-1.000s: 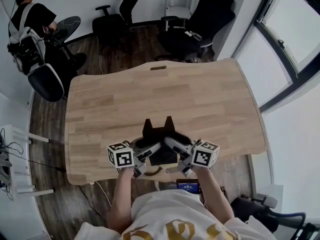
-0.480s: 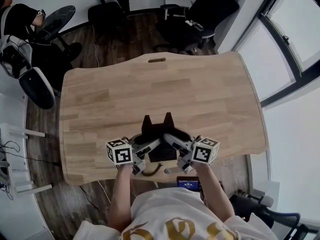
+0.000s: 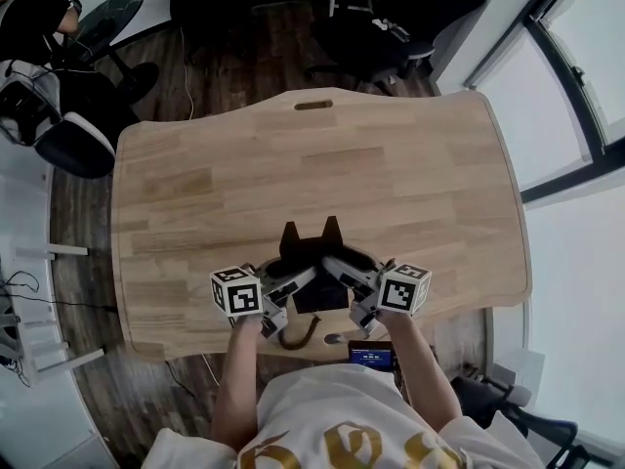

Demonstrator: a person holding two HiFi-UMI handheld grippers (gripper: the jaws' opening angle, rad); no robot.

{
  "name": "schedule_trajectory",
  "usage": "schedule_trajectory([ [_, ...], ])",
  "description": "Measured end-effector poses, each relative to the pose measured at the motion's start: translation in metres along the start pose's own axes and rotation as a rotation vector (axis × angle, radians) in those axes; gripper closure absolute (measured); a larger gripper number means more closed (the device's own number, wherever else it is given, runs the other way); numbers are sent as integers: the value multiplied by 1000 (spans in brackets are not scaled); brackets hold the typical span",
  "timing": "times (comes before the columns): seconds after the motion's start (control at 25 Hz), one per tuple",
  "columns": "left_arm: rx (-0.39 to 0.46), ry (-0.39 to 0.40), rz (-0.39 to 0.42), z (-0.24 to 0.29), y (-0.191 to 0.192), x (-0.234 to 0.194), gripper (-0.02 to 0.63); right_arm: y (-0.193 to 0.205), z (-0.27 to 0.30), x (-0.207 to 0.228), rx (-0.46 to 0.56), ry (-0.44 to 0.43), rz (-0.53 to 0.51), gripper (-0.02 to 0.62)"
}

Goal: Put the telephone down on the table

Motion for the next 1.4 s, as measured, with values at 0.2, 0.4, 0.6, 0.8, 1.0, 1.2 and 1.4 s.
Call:
schedule_trajectory([
  [0.2,-9,-6,-42,10,-12,-23,387,-2,14,24,-22,11,43,386],
  [0.4,-27,-17,-76,19,-20,-42,387,-1,24,45,-30,25,82,387],
  [0.6,-43,-27,-101,27,-28,-59,387,-2,33,63,-37,35,110,387],
  [0.8,-54,-36,-124,37,-34,-70,387,-4,37,78,-48,41,133,387],
  [1.0,-55,-51,-135,40,-41,-81,387,-4,45,90,-57,40,148,387],
  [1.2,-55,-64,-145,41,-44,-88,387,-3,52,97,-61,37,158,387],
  [1.4,-56,-78,-147,42,-44,-92,387,0,54,102,-60,29,166,387],
])
Point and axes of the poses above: the fingertips, and each gripper's own axes: z forward along the fingers, x to its right, y out of its underside, the point moved 6 cm from there along -z, backward along the fingers, and after that the axes turned 10 degrees about -z, right-handed, at the moved point
